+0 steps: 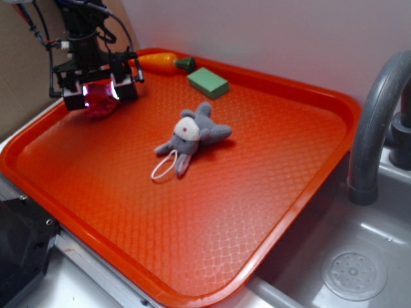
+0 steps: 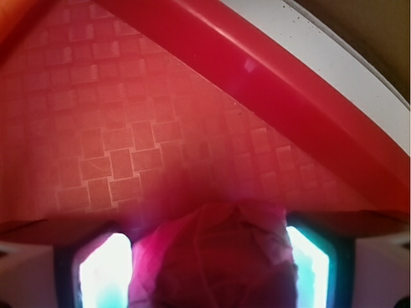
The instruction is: Grab the red paper.
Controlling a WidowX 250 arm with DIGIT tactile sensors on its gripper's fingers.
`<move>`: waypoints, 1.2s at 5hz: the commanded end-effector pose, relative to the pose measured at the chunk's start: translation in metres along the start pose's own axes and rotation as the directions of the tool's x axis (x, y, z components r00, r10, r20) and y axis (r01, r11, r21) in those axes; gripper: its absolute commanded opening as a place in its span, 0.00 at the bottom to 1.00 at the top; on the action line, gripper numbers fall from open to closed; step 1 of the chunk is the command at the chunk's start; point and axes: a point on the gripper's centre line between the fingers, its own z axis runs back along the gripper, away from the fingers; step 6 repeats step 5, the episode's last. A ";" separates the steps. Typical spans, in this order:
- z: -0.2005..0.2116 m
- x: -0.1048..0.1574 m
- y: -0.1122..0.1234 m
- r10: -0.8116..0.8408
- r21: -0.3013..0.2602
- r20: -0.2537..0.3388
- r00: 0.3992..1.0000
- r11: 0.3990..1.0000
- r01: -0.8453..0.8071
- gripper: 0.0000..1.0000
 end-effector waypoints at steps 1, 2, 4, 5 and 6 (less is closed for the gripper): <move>0.094 -0.030 0.000 -0.231 -0.116 0.048 0.972 0.965 0.235 0.00; 0.134 -0.062 -0.005 -0.460 -0.176 0.052 0.887 0.870 0.461 0.00; 0.198 -0.130 0.009 -0.717 -0.265 0.189 0.671 0.620 0.738 0.00; 0.208 -0.133 0.022 -0.816 -0.312 0.230 0.530 0.454 0.835 0.00; 0.208 -0.133 0.022 -0.816 -0.312 0.230 0.530 0.454 0.835 0.00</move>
